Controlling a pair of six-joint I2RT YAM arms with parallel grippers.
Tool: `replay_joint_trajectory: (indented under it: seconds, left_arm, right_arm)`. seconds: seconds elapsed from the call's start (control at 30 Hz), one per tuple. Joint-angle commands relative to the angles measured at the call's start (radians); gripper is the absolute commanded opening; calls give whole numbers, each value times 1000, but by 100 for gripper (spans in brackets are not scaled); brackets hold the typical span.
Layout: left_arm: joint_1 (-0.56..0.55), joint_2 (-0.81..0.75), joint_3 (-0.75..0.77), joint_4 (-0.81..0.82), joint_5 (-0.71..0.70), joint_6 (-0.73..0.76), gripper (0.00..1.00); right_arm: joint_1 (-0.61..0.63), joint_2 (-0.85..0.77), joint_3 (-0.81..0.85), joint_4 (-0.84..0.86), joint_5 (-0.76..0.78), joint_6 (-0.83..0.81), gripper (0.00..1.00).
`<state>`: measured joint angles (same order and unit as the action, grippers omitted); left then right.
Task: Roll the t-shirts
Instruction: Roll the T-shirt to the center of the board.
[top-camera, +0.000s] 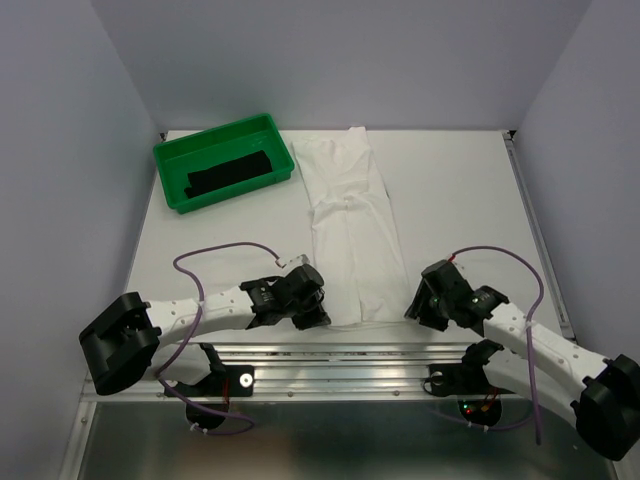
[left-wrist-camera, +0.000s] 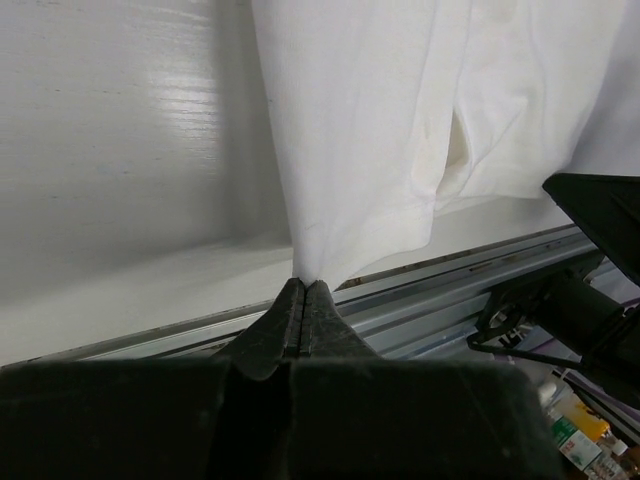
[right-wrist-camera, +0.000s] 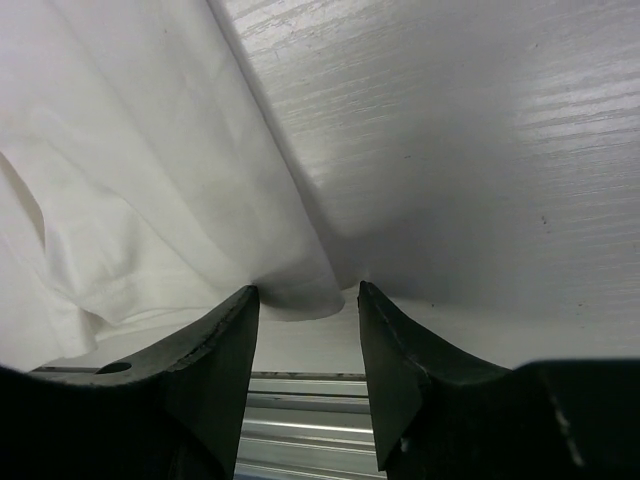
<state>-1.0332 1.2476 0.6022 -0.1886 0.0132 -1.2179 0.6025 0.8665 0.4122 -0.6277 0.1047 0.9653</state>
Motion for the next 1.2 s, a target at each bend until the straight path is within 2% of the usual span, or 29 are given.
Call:
replay_joint_trajectory:
  seconds: [0.0,0.1,0.13,0.23,0.57,0.7,0.93,1.17]
  left_arm:
    - [-7,-8,11,-22,-35,-9,0]
    - [-5,-7,11,-22,-36,-9,0]
    - [-5,-10,10,-23,-36,-11,0]
    - [-13,-17,10,-32,-38,-11,0]
    - [-108,3,30,-80,-19,-61,0]
    - [-154,18,44,-80,-21,-109,0]
    - [-154,-42,74,-133,-85,-149,0]
    - [-127,-53,126,-156,-128,-124,0]
  right_arm:
    - [-4,14,20,26,36,-5,48]
    - [-4,20,19,39,35,-11,33]
    - [-4,25,20,42,23,-20,22]
    - [-4,25,36,42,-35,-43,1]
    - [8,-41,20,39,-177,-42,1]
    - [19,-37,40,16,-157,-53,1]
    - [19,-57,86,-20,-111,-60,1]
    - [19,-64,175,-69,-37,-79,1]
